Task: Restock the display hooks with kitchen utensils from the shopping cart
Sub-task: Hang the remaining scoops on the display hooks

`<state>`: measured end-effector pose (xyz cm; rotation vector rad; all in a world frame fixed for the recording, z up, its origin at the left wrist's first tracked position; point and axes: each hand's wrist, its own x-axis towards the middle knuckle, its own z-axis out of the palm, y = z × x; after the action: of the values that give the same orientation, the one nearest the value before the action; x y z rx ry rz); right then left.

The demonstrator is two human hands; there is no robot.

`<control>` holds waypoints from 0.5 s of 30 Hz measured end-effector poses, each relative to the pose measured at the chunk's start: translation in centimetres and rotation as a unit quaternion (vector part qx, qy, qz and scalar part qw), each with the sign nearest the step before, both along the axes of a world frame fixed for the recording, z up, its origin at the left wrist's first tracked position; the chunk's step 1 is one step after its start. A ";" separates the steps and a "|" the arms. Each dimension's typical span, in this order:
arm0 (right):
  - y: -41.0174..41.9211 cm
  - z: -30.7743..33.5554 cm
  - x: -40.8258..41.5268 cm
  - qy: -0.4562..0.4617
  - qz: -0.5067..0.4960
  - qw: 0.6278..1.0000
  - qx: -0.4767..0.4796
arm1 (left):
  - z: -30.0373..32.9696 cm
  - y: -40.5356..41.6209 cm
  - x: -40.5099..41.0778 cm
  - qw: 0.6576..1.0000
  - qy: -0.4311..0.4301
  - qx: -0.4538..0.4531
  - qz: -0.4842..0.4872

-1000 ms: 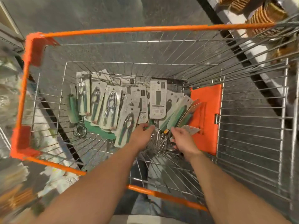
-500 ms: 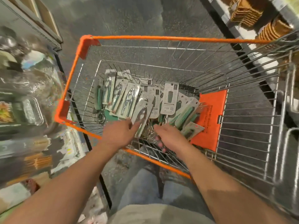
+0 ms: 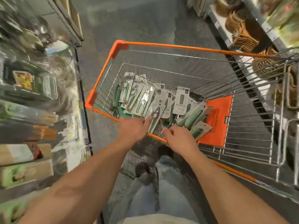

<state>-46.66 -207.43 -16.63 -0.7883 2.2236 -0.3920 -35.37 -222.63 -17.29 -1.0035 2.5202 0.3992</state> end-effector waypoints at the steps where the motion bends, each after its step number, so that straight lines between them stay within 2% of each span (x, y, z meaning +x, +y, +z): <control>1: 0.8 0.2 0.1 0.008 0.010 1.000 0.003 | 0.1 1.1 0.3 1.000 0.005 0.002 -0.004; 7: 7.2 0.8 1.3 0.037 0.063 0.997 0.016 | 0.1 8.2 2.4 1.000 -0.010 0.024 0.001; 15: 15.6 1.3 3.0 0.061 0.127 0.990 0.004 | -0.8 17.8 5.9 0.997 -0.023 0.024 0.072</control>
<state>-43.63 -191.84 -15.36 -1.1004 2.1975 -0.2153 -29.52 -204.83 -18.05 -1.1653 2.3941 0.4700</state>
